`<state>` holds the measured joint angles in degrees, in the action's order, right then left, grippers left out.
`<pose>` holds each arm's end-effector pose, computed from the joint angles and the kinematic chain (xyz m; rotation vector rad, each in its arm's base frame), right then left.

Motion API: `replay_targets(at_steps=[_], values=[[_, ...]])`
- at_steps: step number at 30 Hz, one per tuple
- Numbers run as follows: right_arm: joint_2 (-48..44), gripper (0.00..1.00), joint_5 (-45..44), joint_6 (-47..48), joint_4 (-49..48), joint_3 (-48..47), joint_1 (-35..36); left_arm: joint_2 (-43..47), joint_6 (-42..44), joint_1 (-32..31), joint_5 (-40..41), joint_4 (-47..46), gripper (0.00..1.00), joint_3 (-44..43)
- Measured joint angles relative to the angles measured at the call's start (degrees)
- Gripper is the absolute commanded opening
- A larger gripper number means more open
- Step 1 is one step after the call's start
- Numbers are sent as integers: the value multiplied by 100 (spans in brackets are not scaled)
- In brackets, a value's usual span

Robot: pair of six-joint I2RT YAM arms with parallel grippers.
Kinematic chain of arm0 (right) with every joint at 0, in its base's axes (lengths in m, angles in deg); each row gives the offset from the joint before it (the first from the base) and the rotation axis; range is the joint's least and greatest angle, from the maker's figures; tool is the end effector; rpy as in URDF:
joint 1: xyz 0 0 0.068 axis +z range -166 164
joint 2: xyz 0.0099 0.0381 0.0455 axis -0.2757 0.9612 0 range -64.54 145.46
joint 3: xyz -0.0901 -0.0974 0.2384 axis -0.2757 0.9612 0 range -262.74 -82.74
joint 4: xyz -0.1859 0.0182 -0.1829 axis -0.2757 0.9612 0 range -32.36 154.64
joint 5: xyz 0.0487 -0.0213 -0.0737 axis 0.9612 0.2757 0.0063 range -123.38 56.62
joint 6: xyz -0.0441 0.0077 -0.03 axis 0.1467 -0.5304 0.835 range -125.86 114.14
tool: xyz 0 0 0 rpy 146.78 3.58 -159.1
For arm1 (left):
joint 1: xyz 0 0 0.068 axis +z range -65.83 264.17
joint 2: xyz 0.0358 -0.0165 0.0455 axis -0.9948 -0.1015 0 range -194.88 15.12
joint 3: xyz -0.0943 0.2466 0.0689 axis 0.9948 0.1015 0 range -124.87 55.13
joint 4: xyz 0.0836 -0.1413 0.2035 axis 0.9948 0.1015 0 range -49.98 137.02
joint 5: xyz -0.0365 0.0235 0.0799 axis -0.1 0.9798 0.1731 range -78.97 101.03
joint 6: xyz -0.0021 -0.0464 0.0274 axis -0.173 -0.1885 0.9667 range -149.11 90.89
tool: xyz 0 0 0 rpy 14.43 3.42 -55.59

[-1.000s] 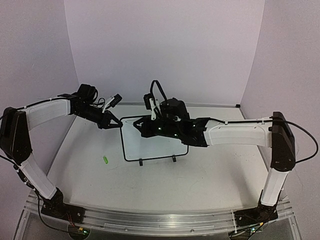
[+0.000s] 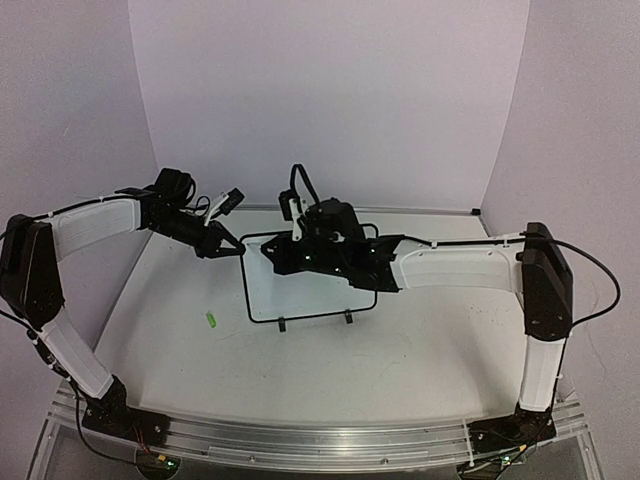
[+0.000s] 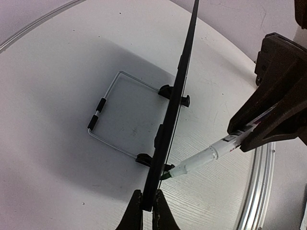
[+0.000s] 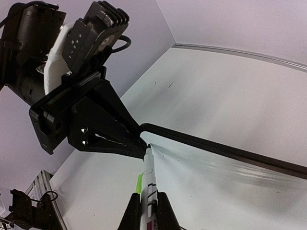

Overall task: Write a sentence on the whiteboard
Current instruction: Write on the whiteboard with the whiteboard marker without the cap.

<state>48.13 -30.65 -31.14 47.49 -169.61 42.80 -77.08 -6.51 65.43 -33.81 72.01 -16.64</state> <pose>0.2441 0.4063 0.2750 -0.6059 1.8876 1.0419 0.3151 -0.1334 0.2694 1.1199 2.0485 -0.9266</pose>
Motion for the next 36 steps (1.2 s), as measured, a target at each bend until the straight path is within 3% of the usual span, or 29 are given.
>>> replay_targets(at_steps=[36], values=[[-233, 0, -607, 54, 29, 341, 45, 32, -5, -1, 94, 20, 0, 9]])
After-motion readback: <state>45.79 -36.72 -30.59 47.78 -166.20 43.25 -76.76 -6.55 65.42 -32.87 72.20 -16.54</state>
